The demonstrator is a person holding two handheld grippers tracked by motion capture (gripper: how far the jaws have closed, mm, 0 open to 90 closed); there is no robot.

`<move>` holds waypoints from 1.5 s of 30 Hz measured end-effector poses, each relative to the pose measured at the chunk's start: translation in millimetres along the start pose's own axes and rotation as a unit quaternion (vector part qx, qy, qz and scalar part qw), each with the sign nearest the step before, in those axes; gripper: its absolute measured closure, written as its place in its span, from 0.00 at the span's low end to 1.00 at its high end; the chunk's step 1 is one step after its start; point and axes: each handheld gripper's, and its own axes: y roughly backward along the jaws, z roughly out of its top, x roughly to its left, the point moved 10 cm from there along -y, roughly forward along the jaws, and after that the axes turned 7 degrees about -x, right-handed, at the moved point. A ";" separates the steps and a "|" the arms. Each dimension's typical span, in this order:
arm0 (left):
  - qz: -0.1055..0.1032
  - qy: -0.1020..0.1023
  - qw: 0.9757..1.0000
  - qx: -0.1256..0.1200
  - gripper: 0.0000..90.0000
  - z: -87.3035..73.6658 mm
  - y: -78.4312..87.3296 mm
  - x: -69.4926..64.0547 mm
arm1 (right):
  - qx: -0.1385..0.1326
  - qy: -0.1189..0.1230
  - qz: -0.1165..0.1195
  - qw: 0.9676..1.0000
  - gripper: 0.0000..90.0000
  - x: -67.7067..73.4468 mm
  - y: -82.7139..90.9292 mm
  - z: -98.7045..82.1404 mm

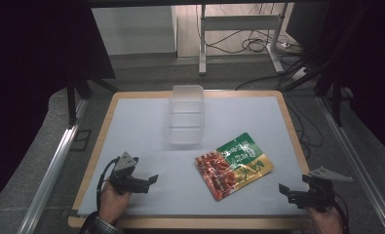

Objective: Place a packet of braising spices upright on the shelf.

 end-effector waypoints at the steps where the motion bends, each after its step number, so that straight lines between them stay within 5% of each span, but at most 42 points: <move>1: 0.002 0.006 1.000 -0.004 0.00 0.6 1.7 2.1 | -0.009 0.003 0.002 1.000 0.00 -1.3 -0.6 1.9; 5: 0.017 0.021 1.000 0.010 0.00 -5.4 0.6 11.8 | -0.025 0.019 0.003 1.000 0.00 -5.5 -5.4 4.1; 12: 0.023 -0.033 0.999 0.031 0.00 -6.6 -2.7 0.1 | -0.037 0.035 0.009 0.999 0.00 -2.4 -6.4 7.3; 16: 0.022 -0.043 0.998 0.031 0.00 -6.7 -2.5 -1.8 | -0.033 0.044 0.009 0.998 0.00 -1.1 -7.4 7.0; 31: 0.025 -0.046 0.998 0.030 0.00 -7.9 1.2 2.7 | -0.040 0.056 0.005 0.998 0.00 1.4 -9.4 11.1; 45: 0.028 -0.057 0.997 0.039 0.00 -10.1 -0.4 2.8 | -0.055 0.041 -0.002 0.998 0.00 -4.3 -14.3 18.5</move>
